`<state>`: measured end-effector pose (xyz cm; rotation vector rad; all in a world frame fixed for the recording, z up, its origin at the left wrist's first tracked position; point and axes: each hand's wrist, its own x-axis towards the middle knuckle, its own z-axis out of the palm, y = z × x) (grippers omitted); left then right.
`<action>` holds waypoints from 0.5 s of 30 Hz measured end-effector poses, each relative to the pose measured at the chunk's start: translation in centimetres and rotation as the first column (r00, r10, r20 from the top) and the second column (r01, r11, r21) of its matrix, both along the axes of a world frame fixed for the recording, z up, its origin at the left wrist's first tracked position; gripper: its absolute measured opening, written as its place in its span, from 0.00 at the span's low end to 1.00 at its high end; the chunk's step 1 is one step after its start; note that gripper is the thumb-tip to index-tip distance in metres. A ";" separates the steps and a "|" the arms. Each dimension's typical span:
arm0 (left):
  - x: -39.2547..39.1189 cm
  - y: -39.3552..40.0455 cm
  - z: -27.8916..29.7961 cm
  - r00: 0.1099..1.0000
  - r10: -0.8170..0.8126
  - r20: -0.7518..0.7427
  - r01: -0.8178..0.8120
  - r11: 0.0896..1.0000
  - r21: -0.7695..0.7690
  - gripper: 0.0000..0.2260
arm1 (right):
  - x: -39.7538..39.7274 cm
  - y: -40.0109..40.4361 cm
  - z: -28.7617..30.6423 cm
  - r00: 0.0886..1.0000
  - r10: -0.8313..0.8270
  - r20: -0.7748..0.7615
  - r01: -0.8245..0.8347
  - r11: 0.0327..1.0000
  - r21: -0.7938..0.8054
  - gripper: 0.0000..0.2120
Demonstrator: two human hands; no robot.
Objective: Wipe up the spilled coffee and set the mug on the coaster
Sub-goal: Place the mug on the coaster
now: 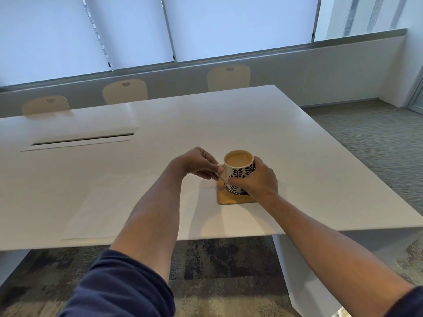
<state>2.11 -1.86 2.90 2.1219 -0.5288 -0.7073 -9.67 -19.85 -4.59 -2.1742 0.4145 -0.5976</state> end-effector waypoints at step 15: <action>-0.3 0.4 0.1 0.999 -0.026 0.022 0.024 0.994 0.102 0.17 | 0.2 -2.6 0.4 0.950 0.297 -0.093 -0.278 0.945 0.172 0.48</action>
